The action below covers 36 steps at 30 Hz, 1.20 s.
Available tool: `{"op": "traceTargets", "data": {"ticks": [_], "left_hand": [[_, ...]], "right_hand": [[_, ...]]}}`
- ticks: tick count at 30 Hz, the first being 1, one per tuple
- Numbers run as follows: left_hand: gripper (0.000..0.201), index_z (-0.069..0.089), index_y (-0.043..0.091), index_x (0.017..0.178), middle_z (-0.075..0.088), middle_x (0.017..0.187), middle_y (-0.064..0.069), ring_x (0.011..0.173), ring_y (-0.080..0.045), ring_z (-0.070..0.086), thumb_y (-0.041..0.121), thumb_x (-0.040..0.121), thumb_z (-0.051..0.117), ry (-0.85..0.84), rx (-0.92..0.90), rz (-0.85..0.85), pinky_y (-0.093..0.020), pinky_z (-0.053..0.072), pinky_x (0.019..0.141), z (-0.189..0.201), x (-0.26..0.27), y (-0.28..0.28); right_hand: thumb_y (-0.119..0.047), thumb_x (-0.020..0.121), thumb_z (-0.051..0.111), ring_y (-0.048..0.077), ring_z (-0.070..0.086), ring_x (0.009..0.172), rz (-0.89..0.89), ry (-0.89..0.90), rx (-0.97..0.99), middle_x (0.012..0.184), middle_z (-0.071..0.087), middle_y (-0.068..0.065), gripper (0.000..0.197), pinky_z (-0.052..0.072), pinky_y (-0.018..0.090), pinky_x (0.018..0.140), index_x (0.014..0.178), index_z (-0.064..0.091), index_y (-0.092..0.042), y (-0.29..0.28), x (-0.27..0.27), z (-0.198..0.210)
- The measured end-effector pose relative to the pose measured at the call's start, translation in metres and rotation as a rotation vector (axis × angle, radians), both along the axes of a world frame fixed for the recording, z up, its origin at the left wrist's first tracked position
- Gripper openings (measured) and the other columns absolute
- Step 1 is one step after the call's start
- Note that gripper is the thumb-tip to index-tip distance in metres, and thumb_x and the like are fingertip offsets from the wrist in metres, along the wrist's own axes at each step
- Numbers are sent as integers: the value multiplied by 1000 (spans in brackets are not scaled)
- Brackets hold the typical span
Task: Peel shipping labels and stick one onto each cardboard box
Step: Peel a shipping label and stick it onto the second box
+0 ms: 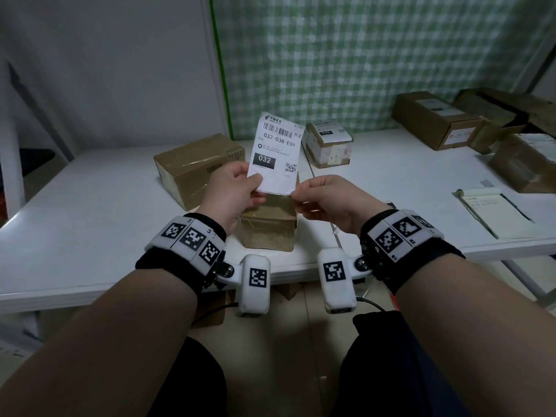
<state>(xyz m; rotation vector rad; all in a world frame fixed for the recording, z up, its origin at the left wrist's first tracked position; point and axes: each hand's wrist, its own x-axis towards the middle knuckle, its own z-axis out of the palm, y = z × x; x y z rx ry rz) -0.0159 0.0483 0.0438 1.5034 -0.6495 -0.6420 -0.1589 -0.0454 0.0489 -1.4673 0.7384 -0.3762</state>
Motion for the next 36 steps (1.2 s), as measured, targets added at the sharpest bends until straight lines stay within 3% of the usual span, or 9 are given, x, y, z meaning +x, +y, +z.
{"op": "traceTargets", "data": {"ticks": [4,7,10,12,15,18,22,27,36], "left_hand": [[41,49,12,124,64,112,-10,86,-22,67,3,86,62,-35,45,58,-30,58,70,-3,3,-1],[54,52,26,124,51,121,-1,104,-22,57,10,77,72,-407,192,103,-40,53,89,-2,1,1],[30,67,25,109,59,116,3,102,-13,54,17,80,71,-641,227,-68,-27,44,90,3,-10,5],[23,71,20,106,66,109,6,95,-4,54,16,83,68,-727,240,-179,-17,38,84,4,-18,5],[23,72,19,106,70,104,5,87,-1,53,15,84,66,-841,241,-181,-7,31,71,2,-22,2],[22,72,17,105,71,103,3,81,0,51,14,84,66,-859,238,-150,0,31,64,0,-22,0],[20,73,16,104,71,101,3,76,2,50,15,84,67,-846,242,-148,6,30,62,-1,-21,-1],[15,75,18,97,63,83,13,68,12,50,16,84,67,-838,243,-160,5,31,60,-3,-19,0],[14,76,18,95,62,80,13,66,10,49,18,84,67,-859,246,-156,4,31,59,-1,-19,2]], "right_hand": [[-2,87,61,15,54,58,-15,-5,10,60,61,3,19,49,18,54,70,61,-9,-2,-1,-2],[-2,88,60,16,54,59,-26,2,6,66,59,5,18,49,19,56,71,61,-9,-2,-2,-3],[-2,88,60,15,54,58,-37,-7,6,66,59,5,20,49,18,54,70,60,-10,-2,-2,-5],[-2,87,60,15,54,58,-36,-17,1,66,59,5,19,49,17,53,70,60,-10,-1,-1,-7],[-1,86,61,14,54,57,-46,-33,-4,62,59,4,19,49,15,51,70,60,-9,0,-1,-9],[-1,86,62,13,54,56,-55,-35,-19,56,61,0,20,49,15,50,69,61,-10,-1,-1,-11],[-3,87,62,13,53,59,-27,-31,-41,68,59,6,16,49,15,52,72,63,-10,0,-2,-10],[-6,85,64,12,54,61,-6,-19,-67,73,61,8,13,48,17,58,73,65,-10,2,-1,-11],[-13,82,69,11,56,64,-27,9,-123,75,63,5,8,47,21,63,74,68,-13,3,-1,-9]]}}
